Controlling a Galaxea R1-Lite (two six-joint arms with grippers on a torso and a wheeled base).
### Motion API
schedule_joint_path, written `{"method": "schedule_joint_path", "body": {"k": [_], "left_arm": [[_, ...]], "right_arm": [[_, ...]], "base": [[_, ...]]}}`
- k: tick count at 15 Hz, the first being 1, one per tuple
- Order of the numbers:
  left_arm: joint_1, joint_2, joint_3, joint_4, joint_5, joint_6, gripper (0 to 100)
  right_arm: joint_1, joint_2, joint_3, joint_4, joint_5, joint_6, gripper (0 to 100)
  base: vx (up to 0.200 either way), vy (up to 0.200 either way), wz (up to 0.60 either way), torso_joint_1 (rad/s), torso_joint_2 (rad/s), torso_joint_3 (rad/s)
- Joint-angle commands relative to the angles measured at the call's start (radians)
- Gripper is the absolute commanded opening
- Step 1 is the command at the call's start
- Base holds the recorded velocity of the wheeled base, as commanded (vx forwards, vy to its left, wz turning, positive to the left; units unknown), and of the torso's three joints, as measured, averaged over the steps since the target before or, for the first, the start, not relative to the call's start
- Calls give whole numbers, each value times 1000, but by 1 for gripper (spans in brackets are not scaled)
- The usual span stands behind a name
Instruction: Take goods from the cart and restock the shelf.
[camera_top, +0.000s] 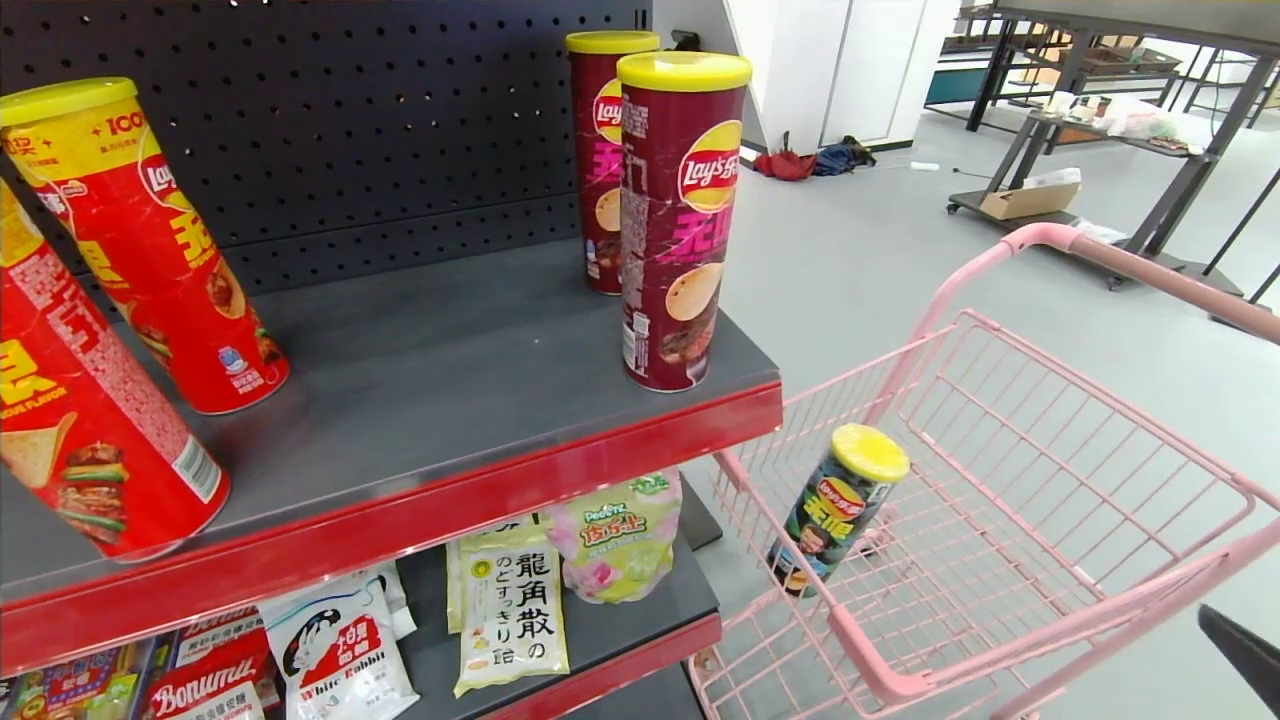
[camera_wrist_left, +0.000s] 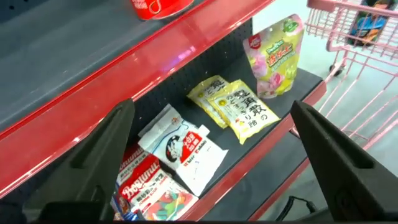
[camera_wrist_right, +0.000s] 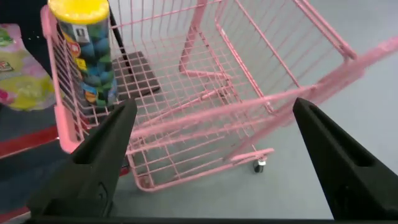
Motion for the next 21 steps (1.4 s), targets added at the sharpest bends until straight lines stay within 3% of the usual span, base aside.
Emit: {"method": "schedule_joint_path", "body": {"k": [1,2,3,4,6,9,13,16,21], "left_arm": [[3,30,-3,0,-2,-1,100],[6,111,-38,-15,-4,-87,100],[18,151,-61,-14,1,-129,100],[29,172,-68,-15,1,-139,100],[30,200,-69,-14,-1,-139,100],[30,220,-74,-15,1,-138,100],[30,245,-94,-14,-1,-136,100],[30,245,-91,-14,-7,-136,100],[30,251,-91,-14,-7,-136,100]], "right_arm": [[35,470,-24,-254,22,48,100],[95,539,-60,-284,105,38,100],[131,587,-79,-285,161,56,100],[139,616,-87,-288,174,73,100],[207,742,-83,-439,177,140,100],[239,897,-70,-643,181,162,100],[246,980,-94,-687,229,163,100],[251,1078,-97,-822,232,163,100],[260,1121,-100,-850,263,166,100]], "base": [[0,0,0,0,0,0],[0,0,0,0,0,0],[0,0,0,0,0,0],[0,0,0,0,0,0],[0,0,0,0,0,0],[0,0,0,0,0,0],[0,0,0,0,0,0],[0,0,0,0,0,0],[0,0,0,0,0,0]]}}
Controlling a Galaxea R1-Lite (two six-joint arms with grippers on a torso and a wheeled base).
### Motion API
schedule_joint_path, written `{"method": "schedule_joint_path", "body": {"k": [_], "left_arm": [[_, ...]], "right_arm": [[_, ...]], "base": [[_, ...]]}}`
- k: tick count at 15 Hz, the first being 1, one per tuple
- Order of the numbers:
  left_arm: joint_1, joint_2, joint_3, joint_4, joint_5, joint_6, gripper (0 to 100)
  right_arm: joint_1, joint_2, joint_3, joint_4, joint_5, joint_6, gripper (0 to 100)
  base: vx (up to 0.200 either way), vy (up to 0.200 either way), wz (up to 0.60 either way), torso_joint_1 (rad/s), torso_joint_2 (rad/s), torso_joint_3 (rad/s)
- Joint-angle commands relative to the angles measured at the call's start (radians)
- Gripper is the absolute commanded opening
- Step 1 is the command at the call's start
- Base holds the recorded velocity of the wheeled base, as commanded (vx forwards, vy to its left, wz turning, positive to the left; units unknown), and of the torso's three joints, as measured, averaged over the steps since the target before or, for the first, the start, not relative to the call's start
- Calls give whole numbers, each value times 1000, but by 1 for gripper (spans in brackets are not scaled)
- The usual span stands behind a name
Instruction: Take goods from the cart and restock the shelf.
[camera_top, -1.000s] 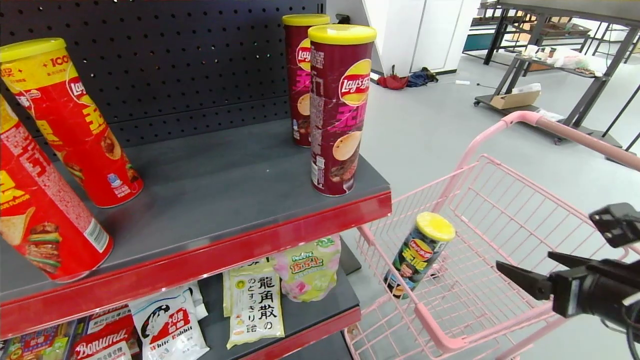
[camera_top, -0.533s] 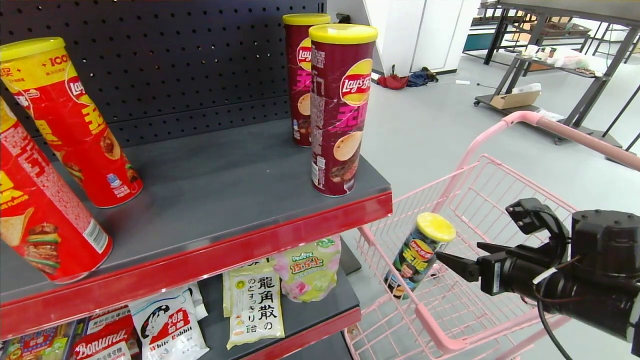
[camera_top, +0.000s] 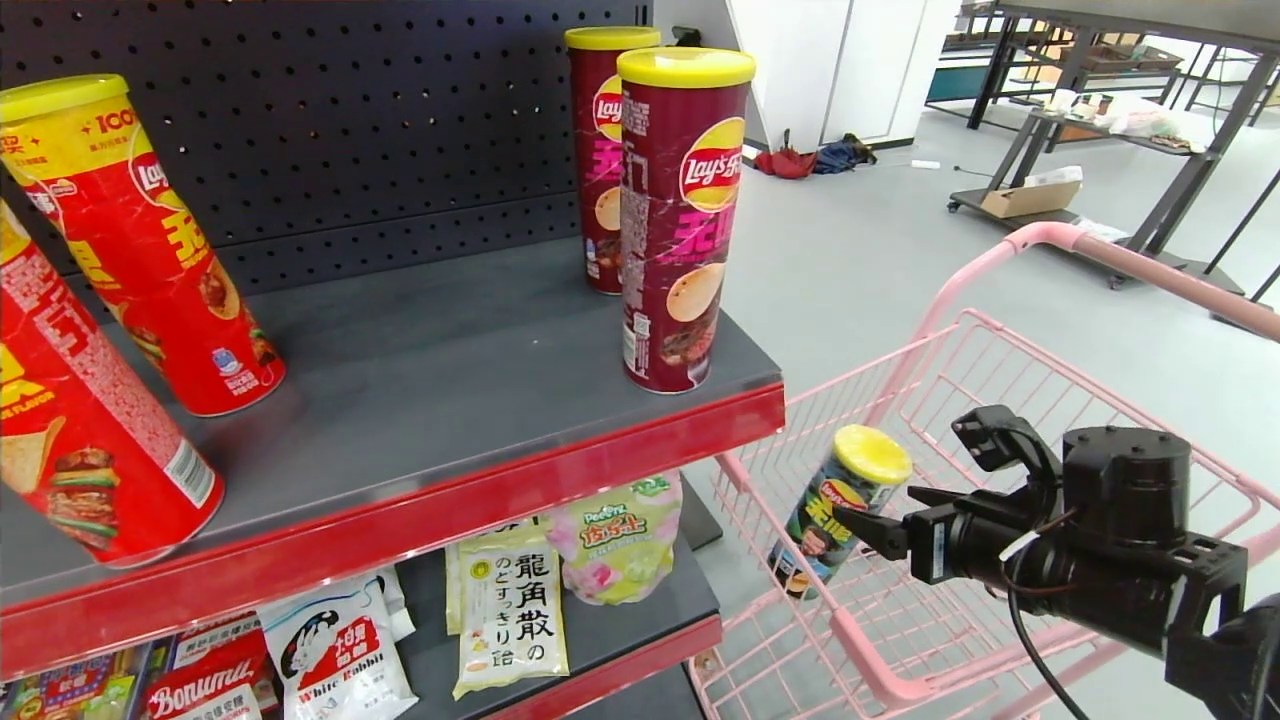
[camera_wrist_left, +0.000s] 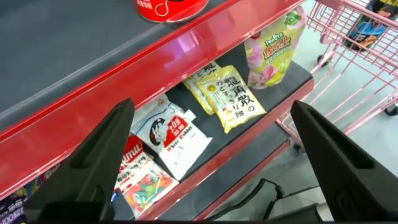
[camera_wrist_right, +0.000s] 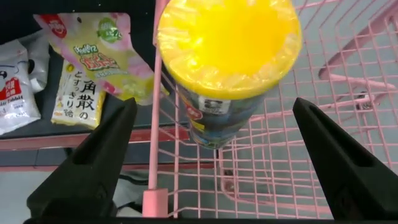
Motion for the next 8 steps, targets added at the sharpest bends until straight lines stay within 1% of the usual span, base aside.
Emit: {"method": "schedule_joint_path", "body": {"k": [1,2,3,6,7,8], "left_arm": [[0,5,-1,0,2,0,100],[0,5,1,0,2,0,100],[0,5,1,3,2,0,100],[0,5,2,4,4,0,100],[0,5,2,4,4,0,100],[0,5,2,4,5,0,100]], "right_arm": [[3,35,-12,-1,1,0,100],[3,43,-15,-3,3,1,100],[3,72,-15,-32,3,1,100],[-3,181,-11,-170,0,0,100],[-4,192,-11,-188,-2,0,100],[-6,226,-14,-234,-2,0,100]], "base": [[0,0,0,0,0,0],[0,0,0,0,0,0],[0,0,0,0,0,0],[0,0,0,0,0,0],[0,0,0,0,0,0],[0,0,0,0,0,0]]}}
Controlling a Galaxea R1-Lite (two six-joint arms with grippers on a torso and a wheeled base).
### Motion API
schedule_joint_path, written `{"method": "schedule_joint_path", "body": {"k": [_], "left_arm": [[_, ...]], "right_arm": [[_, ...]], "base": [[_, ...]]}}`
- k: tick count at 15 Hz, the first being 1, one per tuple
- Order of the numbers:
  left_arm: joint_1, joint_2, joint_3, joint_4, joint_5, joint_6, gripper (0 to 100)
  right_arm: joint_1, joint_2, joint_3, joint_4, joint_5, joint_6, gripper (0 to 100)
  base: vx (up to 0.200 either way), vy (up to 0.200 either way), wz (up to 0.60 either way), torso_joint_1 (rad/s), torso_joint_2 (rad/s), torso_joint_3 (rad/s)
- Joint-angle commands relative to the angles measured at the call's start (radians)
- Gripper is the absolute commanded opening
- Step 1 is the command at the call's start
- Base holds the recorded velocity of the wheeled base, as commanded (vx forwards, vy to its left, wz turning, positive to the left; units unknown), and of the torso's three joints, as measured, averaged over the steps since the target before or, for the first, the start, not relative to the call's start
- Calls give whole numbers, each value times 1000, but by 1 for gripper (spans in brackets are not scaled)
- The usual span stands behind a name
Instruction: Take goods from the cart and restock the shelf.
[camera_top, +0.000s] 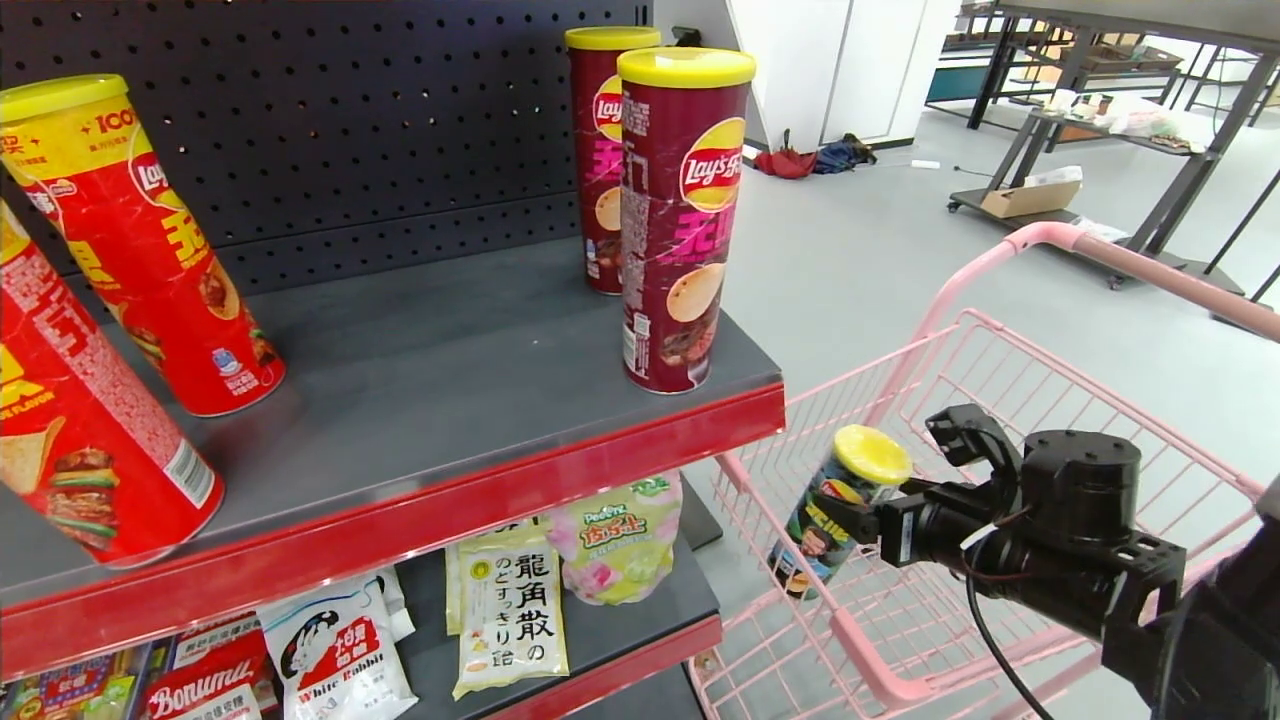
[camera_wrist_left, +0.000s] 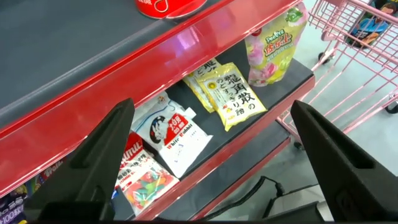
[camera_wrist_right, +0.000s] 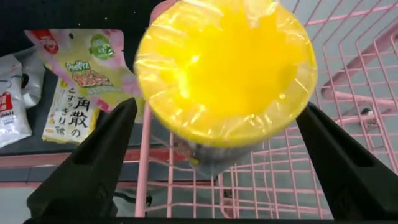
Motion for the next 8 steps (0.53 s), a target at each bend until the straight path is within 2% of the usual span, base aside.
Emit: {"method": "schedule_joint_path", "body": {"k": [1,4,8], "left_arm": [[0,1,0,-1,1,0,100],[0,8,0,1,2,0,100],[0,26,-1,-1,2,0,100]], "right_arm": [[-1,79,-2,-30,-1,-1,100],[-2,146,-1,-112,-1,-1,100],[-2,174,-41,-124,-3,-1,100]], "base": [[0,0,0,0,0,0],[0,0,0,0,0,0],[0,0,0,0,0,0]]}}
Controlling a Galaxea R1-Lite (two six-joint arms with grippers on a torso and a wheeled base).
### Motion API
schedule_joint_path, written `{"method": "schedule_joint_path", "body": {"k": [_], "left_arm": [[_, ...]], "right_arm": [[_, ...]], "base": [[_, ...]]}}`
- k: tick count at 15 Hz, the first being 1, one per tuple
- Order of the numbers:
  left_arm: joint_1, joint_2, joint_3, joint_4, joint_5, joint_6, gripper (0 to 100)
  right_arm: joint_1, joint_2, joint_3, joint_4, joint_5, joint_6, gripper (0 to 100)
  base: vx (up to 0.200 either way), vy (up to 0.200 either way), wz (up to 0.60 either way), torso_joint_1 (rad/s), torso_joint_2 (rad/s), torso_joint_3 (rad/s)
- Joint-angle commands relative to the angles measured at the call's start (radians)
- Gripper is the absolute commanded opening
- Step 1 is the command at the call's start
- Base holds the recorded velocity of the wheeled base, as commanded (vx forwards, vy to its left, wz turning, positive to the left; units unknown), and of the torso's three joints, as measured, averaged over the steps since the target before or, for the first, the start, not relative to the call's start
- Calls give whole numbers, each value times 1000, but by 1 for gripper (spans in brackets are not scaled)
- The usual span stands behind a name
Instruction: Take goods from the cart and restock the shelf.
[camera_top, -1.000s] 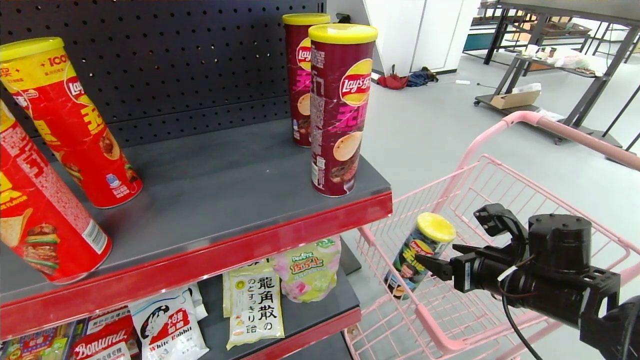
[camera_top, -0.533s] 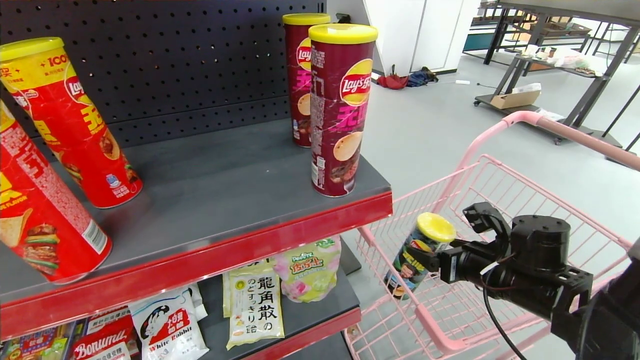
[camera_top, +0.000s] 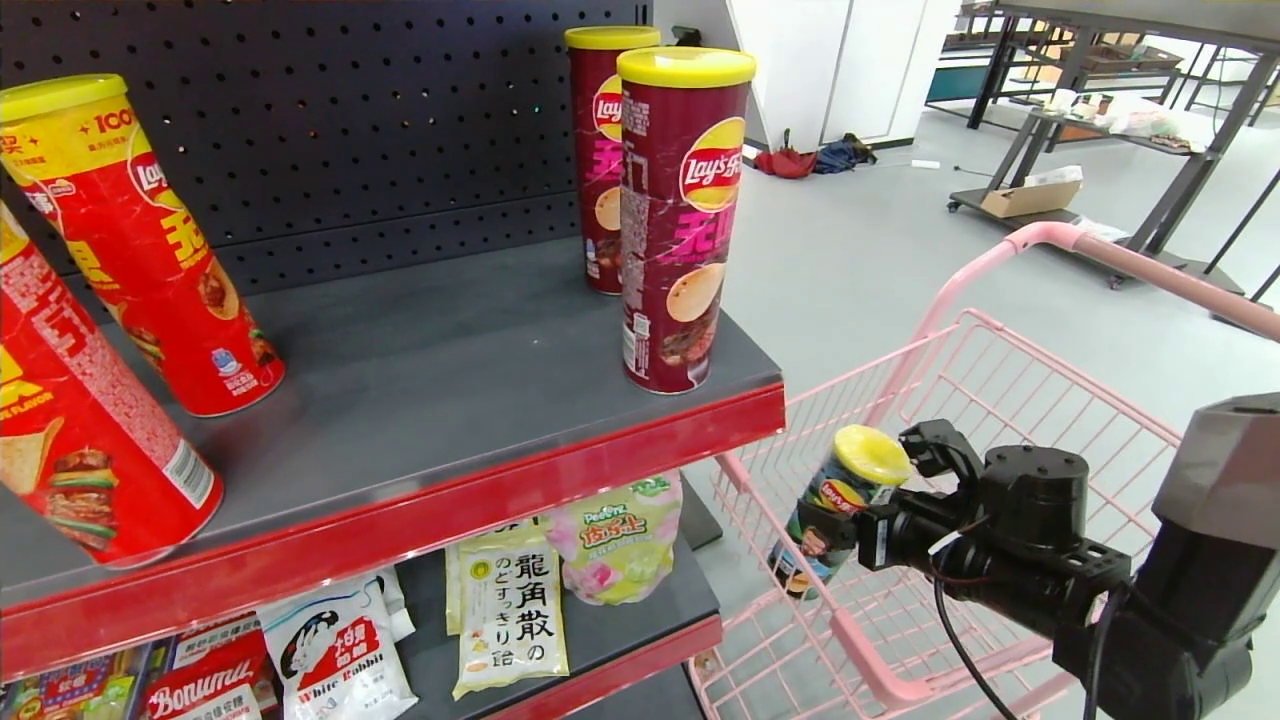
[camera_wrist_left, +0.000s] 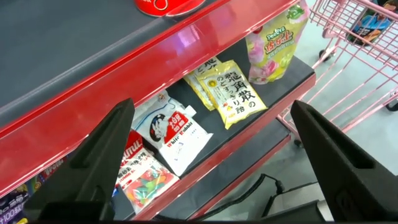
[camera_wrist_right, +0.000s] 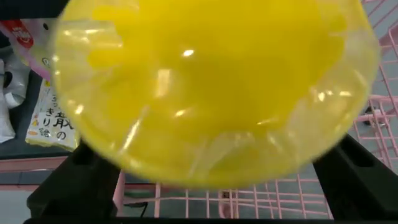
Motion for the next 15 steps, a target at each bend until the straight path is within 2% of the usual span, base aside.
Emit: {"method": "schedule_joint_path", "body": {"k": [1,7,10,12,13,14,15], "left_arm": [[0,9,-2,-1,0,0,100],[0,6,-2,-1,0,1,100],[0,8,-1,-2,-9,1,100],[0,3,-2,-2,-12,8,100],[0,-2,-1,-2,-12,9,100],[-2,-5,-4,-2,-12,14,100],[-2,-5,-4,-4,-12,24,100]], "right_arm": [[0,24,-31,-5,-1,0,0],[5,20,-22,-6,-4,-3,0],[-31,-163,-27,53,-43,-45,0],[-74,-309,-68,194,-38,-98,0],[-103,-407,-123,325,-37,-112,0],[-140,-554,-234,558,-38,-134,0],[-160,-654,-318,730,-43,-143,0]], "base": [[0,0,0,0,0,0],[0,0,0,0,0,0],[0,0,0,0,0,0],[0,0,0,0,0,0],[0,0,0,0,0,0],[0,0,0,0,0,0],[0,0,0,0,0,0]]}}
